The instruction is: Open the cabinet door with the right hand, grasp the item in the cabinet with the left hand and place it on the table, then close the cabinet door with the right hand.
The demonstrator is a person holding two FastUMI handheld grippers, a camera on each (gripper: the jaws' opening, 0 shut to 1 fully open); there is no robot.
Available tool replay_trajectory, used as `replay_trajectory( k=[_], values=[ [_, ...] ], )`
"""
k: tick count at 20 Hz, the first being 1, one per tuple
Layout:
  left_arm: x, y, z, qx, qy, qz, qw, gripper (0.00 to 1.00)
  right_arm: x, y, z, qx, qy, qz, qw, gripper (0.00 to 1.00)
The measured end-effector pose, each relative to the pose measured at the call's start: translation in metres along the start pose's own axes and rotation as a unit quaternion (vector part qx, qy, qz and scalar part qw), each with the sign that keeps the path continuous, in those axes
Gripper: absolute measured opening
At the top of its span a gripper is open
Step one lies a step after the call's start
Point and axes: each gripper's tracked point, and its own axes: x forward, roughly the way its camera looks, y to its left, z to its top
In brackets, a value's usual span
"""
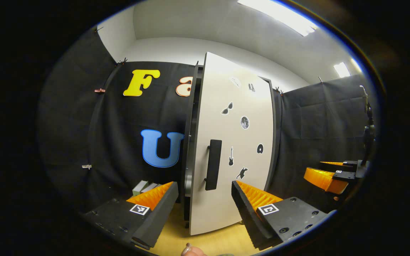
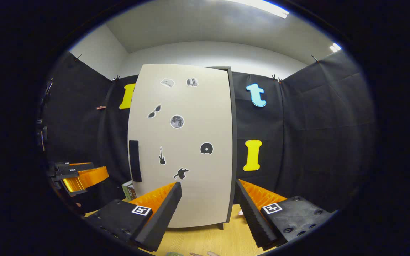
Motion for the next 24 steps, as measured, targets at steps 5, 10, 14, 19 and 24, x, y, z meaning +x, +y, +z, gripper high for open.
replay_trajectory(
  k=[5, 10, 14, 19, 24],
  values=[
    [0.003, -0.006, 0.000, 0.001, -0.007, 0.007, 1.000, 0.95, 0.001, 0.001, -0.002, 0.005, 0.002, 0.001, 1.000, 0.97],
    [0.009, -0.019, -0.008, -0.004, 0.005, -0.010, 1.000, 0.95, 0.003, 0.002, 0.000, -0.001, -0.008, 0.007, 1.000, 0.97],
    [0.010, -0.021, -0.014, -0.003, 0.015, -0.018, 1.000, 0.95, 0.000, 0.000, -0.001, -0.008, -0.013, 0.001, 1.000, 0.97],
    [0.012, -0.025, -0.020, -0.006, 0.023, -0.028, 0.999, 0.95, 0.001, 0.007, -0.002, 0.001, -0.008, 0.008, 1.000, 0.97],
    [0.012, -0.028, -0.022, -0.002, 0.026, -0.032, 0.999, 0.95, 0.002, 0.007, -0.003, 0.008, -0.001, 0.009, 1.000, 0.97]
  ],
)
